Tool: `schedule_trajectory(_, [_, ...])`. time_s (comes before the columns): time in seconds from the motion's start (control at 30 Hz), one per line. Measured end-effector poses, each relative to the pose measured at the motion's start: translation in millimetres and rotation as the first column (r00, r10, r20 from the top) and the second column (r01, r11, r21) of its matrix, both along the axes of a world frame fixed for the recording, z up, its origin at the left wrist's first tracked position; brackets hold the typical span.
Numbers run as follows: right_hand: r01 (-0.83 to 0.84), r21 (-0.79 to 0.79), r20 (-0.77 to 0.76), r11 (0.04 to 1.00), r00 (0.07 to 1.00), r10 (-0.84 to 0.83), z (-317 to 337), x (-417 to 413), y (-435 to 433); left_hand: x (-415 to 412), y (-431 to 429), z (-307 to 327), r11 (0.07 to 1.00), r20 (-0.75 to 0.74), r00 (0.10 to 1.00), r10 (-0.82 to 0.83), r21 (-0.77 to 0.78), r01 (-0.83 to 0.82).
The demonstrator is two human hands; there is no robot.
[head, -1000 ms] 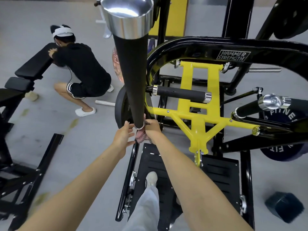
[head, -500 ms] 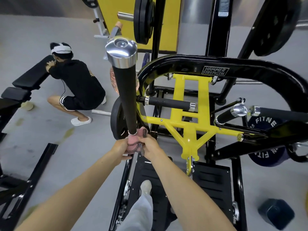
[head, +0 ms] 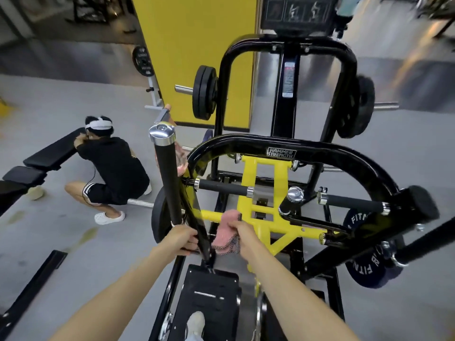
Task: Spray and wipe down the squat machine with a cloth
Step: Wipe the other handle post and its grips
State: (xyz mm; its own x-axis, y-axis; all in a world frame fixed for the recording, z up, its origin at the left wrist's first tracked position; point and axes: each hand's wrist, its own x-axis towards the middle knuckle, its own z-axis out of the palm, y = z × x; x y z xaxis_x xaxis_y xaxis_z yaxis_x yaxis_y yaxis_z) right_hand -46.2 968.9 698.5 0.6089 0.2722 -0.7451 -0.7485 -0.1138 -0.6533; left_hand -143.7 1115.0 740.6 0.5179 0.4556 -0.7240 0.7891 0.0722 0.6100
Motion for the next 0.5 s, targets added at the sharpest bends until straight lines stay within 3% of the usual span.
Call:
schedule_trajectory(0.17, [-0.086,-0.029,0.041,0.996,0.995,0.087,11.3,9.0,-5.7,-2.3,35.2,42.3,0.980,0.056,0.992,0.109,0.164,-0.117])
schedule_trajectory(0.27, [-0.092,0.006,0.070,0.996,0.993,0.091,42.8,9.6,0.4,-0.8,72.9,73.9,0.930,0.214,0.966,0.146,0.302,-0.208])
schedule_trajectory(0.5, [-0.108,-0.031,0.140,0.994,0.984,0.111,72.1,16.8,33.8,44.0,102.3,129.8,0.887,0.439,0.896,-0.060,0.435,-0.154])
